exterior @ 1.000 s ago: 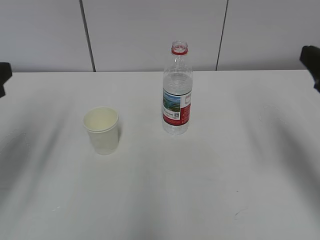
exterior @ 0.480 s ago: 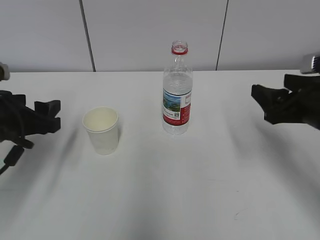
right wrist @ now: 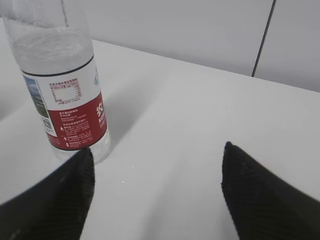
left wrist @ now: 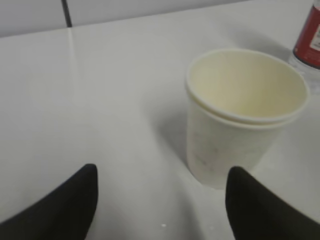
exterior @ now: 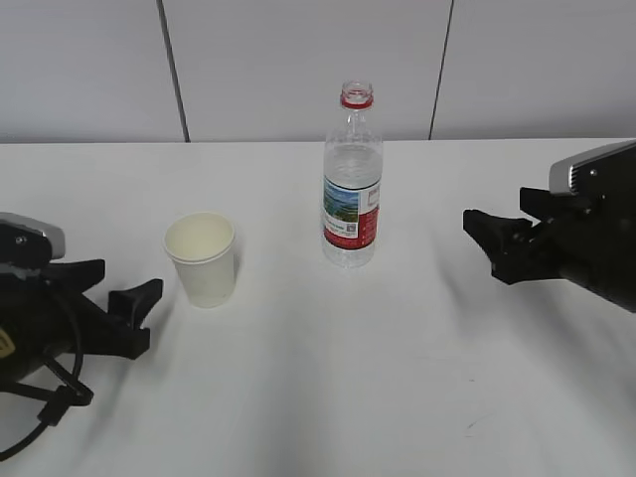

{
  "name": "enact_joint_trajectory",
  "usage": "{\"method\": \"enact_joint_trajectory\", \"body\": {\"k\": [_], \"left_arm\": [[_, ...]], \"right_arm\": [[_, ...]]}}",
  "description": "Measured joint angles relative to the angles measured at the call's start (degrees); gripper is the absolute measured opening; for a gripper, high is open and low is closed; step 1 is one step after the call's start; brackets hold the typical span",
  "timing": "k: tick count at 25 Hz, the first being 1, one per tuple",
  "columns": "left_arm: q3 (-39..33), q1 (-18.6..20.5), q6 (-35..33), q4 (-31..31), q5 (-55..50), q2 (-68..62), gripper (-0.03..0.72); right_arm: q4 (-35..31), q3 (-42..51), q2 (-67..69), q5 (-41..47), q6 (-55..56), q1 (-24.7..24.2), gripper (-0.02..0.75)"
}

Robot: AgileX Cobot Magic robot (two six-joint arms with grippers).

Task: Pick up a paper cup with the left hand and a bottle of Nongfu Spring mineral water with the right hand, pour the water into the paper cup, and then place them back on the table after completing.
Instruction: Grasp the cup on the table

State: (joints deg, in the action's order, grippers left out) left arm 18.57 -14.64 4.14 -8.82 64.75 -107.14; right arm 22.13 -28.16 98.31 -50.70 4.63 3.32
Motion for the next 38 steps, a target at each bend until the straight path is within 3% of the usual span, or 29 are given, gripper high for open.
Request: {"method": "enact_joint_trajectory", "body": {"k": [5,9,15,24,30,38], "left_arm": [[0.0,0.0,1.21,-6.49,0.47,-3.29,0.489],[0.34,0.0,1.42,-8.08,0.73,-5.03,0.489],[5.93,0.0,3.43,-12.74,0.74,-8.93,0.517],[14.46,0.0,8.47,-16.04,0.8,-12.9,0.53],[16.39,0.0,9.21,-16.04,0.74,-13.94,0.529],[16.45,0.0,9.28,-16.04,0.85,-14.01,0.425]], "right_arm": [[0.36,0.01,2.57,-2.36,0.14,0.0,0.586],[1.67,-0.23,4.56,-4.12,0.14,0.0,0.586],[2.56,-0.23,7.45,-8.59,0.14,0.0,0.585],[3.22,-0.43,8.13,-10.28,0.23,0.0,0.586],[5.96,-3.34,8.36,-10.28,0.23,0.0,0.586],[14.26,-12.33,15.64,-11.02,3.13,0.0,0.585]]}}
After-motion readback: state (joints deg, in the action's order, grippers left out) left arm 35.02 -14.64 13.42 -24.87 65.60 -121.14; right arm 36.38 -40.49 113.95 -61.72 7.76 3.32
